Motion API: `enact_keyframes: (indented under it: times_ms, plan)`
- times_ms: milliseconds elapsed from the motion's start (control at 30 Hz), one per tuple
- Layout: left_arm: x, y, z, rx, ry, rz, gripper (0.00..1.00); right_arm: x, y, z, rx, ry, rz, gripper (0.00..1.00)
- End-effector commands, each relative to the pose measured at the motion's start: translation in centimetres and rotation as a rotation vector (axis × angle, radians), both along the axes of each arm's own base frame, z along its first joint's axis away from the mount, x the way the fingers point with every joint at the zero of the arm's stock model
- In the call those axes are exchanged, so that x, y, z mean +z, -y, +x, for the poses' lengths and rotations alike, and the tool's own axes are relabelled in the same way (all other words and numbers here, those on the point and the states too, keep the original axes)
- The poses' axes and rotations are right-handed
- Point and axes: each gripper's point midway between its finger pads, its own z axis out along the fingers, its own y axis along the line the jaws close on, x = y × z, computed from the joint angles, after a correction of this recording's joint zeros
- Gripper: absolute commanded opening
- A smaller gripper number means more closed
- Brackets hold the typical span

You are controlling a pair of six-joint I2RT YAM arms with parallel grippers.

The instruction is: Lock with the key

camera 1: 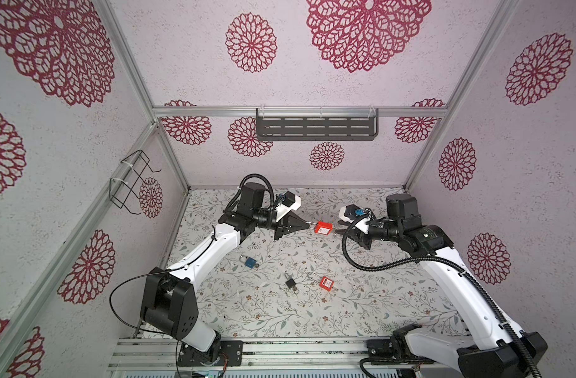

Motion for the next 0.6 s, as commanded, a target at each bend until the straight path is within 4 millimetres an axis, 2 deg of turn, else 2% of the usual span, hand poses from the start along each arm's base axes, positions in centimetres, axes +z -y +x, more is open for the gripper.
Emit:
enact_keyframes:
  times_ms: [0,133,333,567]
  plan:
    - [2.1,0.2,-0.9,-0.032,0.075,-0.023,0.00,0.4,-0.1,-1.0,0.040,-0.016,0.002,0.30]
    - [2.1,0.5,-1.1,-0.047,0.080,-0.025,0.00,-0.3,-0.5,-1.0,0.054,-0.032,-0.013,0.28]
    - [1.7,0.7,-1.5,-0.057,0.077,-0.012,0.00,0.1,-0.6,-0.3,0.039,0.038,-0.016,0.24]
    - [1.9,0.7,-1.4,-0.058,0.084,-0.012,0.00,-1.3,-0.8,-0.8,0.060,-0.031,-0.050,0.22]
